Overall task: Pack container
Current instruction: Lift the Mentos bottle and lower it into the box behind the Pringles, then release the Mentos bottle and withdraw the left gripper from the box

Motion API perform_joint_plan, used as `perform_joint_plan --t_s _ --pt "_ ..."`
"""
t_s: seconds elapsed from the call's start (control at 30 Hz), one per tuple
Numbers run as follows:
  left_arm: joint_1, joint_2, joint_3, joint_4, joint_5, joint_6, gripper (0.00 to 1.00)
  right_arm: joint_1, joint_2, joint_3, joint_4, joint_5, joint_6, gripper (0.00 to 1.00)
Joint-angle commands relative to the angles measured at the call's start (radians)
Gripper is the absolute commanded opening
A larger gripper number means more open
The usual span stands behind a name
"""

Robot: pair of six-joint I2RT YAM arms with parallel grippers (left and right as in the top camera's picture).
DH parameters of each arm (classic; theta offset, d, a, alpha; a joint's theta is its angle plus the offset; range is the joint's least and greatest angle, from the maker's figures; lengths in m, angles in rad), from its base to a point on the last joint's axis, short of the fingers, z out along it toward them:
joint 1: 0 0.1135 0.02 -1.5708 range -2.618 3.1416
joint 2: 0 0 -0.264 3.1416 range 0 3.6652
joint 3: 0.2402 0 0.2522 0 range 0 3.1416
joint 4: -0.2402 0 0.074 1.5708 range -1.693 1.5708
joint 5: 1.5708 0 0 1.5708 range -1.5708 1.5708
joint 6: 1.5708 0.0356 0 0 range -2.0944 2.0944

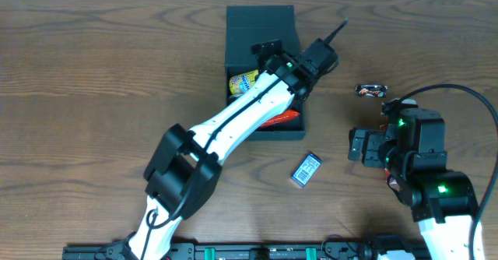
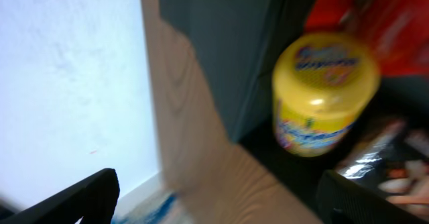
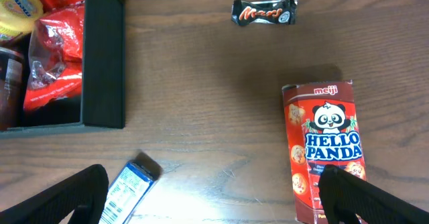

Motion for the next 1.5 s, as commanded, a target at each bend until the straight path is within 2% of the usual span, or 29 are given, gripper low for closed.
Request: perform_joint_plan --t_s 0.0,0.07,0.17,0.27,0.37,0.43,0.5,0.73,1.47 --pt "0.003 -0.044 0.020 -0.001 0.245 -0.154 0.95 0.007 -0.002 0.001 0.000 0.010 0.010 0.99" --pt "0.005 -0.053 0.020 -0.002 0.316 -0.270 0.95 0.007 -0.002 0.001 0.000 0.011 0.010 0.99" --pt "0.021 -0.058 0.020 -0.026 0.379 -0.519 0.95 0.007 -0.002 0.001 0.000 0.011 0.010 0.99" --pt "0.042 -0.063 0.020 -0.065 0.502 -0.734 0.95 0.007 -0.002 0.001 0.000 0.011 0.010 0.99" --pt "0.071 -0.069 0.020 -0.082 0.534 -0.990 0.95 0.007 -0.002 0.001 0.000 0.011 0.010 0.99" --pt "0.092 -0.070 0.020 -0.082 0.529 -1.090 0.95 0.007 -0.002 0.001 0.000 0.011 0.010 0.99" --pt "0.110 -0.070 0.020 -0.073 0.496 -1.139 0.95 0.007 -0.002 0.001 0.000 0.011 0.010 0.99" --pt "0.143 -0.064 0.020 -0.061 0.402 -1.169 0.95 0.007 -0.002 0.001 0.000 0.011 0.010 0.99" --pt "0.141 0.055 0.019 -0.085 0.354 -1.169 0.95 0.007 -0.002 0.001 0.000 0.011 0.010 0.99"
